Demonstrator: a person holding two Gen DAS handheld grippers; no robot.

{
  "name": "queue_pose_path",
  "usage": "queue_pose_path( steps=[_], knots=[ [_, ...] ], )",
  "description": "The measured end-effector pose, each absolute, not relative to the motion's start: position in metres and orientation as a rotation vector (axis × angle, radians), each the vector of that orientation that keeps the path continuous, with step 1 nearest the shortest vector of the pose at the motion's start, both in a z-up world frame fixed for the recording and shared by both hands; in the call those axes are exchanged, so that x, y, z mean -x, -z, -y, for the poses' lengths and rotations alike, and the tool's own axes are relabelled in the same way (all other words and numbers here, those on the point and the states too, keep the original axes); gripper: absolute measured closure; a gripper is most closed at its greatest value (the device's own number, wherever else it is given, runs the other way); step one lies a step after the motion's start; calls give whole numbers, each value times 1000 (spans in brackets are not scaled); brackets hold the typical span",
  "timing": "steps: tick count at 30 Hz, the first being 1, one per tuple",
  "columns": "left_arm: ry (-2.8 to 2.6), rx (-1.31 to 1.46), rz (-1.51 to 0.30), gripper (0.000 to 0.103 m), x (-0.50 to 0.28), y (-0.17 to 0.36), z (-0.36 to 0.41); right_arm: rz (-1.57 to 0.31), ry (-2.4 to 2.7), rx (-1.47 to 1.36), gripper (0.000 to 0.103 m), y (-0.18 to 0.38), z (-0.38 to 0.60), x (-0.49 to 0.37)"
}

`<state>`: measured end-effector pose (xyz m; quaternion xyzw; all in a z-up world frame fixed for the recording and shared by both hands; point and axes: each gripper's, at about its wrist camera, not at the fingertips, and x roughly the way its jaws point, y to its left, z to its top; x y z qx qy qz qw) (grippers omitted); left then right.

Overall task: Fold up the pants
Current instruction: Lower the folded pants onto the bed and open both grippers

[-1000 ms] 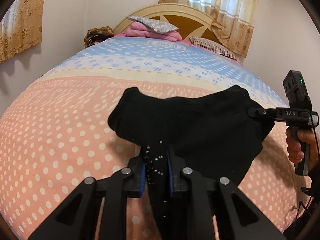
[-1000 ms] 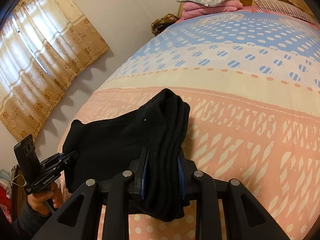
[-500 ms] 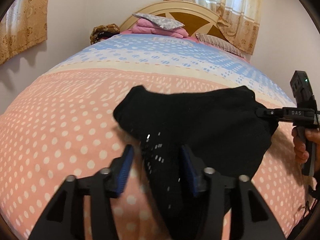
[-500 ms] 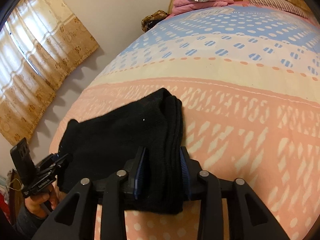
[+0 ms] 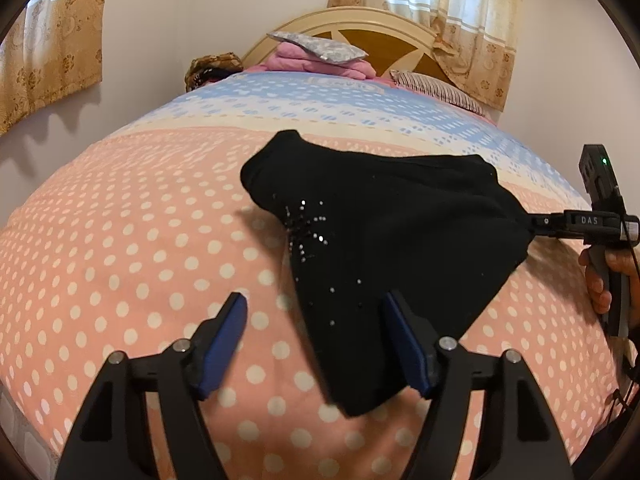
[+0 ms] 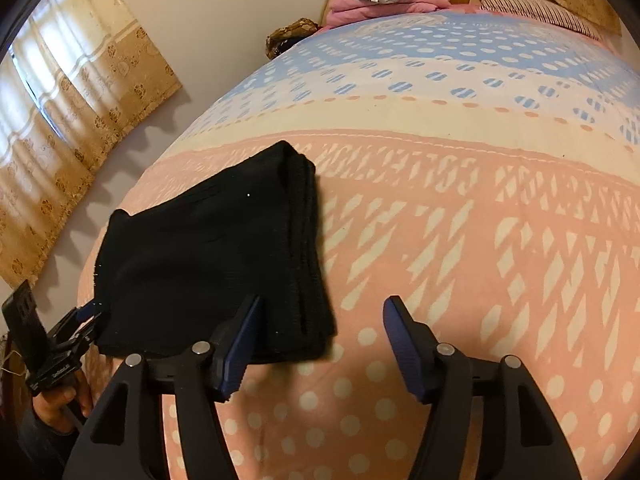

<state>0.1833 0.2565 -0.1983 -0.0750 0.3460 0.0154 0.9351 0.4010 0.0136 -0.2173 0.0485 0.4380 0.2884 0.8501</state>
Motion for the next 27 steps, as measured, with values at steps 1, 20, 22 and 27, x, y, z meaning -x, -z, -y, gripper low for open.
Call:
queue_pose_path(
  steps=[1,20,22,27],
  knots=[
    [-33,161,-706,30,-182,199,-257,-921,-604,-104,36,217,-13,-401],
    [-18,94,-663,28,-131,145,-228,-748,-411,-25,35,162,1,-298],
    [-9,87,-630,24,-118,135,-222,-686,-420,-15,35,145,2,-273],
    [1,131,-583,22,-93,112,-217,-579,-415,50,35,107,-5,-217]
  ],
)
